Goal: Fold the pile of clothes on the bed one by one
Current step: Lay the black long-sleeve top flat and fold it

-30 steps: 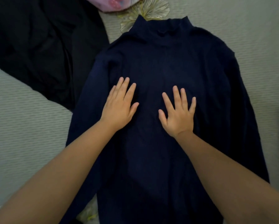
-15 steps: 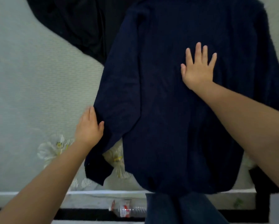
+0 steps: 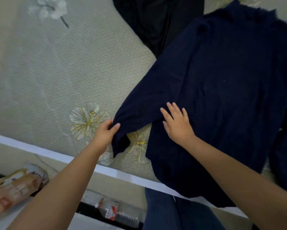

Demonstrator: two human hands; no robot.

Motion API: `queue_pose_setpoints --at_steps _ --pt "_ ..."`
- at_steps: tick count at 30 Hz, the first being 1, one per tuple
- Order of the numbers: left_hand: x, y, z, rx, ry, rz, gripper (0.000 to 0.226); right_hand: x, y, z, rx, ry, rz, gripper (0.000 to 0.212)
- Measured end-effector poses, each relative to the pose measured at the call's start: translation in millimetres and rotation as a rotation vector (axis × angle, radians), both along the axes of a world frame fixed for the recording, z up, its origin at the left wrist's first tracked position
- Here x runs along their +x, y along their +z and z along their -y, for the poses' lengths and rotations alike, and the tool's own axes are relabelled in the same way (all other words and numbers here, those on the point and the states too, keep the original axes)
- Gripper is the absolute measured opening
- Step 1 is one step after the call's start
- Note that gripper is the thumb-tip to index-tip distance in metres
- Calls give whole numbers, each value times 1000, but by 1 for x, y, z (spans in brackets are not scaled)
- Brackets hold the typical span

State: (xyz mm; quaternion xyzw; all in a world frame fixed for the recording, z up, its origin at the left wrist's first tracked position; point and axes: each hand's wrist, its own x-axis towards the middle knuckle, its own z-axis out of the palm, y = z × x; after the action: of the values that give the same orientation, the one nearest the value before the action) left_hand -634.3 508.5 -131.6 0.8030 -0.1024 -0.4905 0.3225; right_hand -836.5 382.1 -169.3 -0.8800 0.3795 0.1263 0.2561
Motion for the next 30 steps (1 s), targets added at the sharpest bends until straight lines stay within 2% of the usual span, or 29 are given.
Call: queue_pose_setpoints --at_steps 5,7,9,12,14,16,18,19,21,23,25,27,28,30 --pt "6 27 37 -247 357 51 24 -16 7 17 38 -132 -62 50" --pt "0 41 68 -349 387 46 21 -32 15 29 90 -212 -28 49" --pt "-17 56 108 -460 276 50 14 -56 26 43 141 -322 28 47" --pt "-66 82 168 -610 45 -11 29 -108 47 65 157 -564 94 44" --pt "-110 93 196 -652 -196 -137 35 -147 61 73 146 -797 148 43" --pt "-152 93 210 -600 -481 -383 34 -183 71 73 134 -1000 160 42" --pt "-184 83 211 -449 -587 -549 34 -212 74 68 145 -1122 157 40" --pt "-193 73 210 -392 -575 -501 35 -223 73 64 165 -1169 170 39" --pt "-197 51 205 -307 -585 -188 34 -236 69 57 203 -1249 199 36" --pt "-182 29 200 -238 -678 124 33 -238 61 56 200 -1297 238 35" --pt "-159 12 199 -206 -757 353 31 -229 52 59 192 -1303 279 47" --pt "-138 3 205 -194 -825 544 31 -217 43 68 160 -1335 287 72" --pt "-130 1 211 -196 -860 611 30 -212 39 73 135 -1382 281 77" --pt "-119 -2 228 -189 -937 707 31 -210 32 85 95 -1504 251 70"
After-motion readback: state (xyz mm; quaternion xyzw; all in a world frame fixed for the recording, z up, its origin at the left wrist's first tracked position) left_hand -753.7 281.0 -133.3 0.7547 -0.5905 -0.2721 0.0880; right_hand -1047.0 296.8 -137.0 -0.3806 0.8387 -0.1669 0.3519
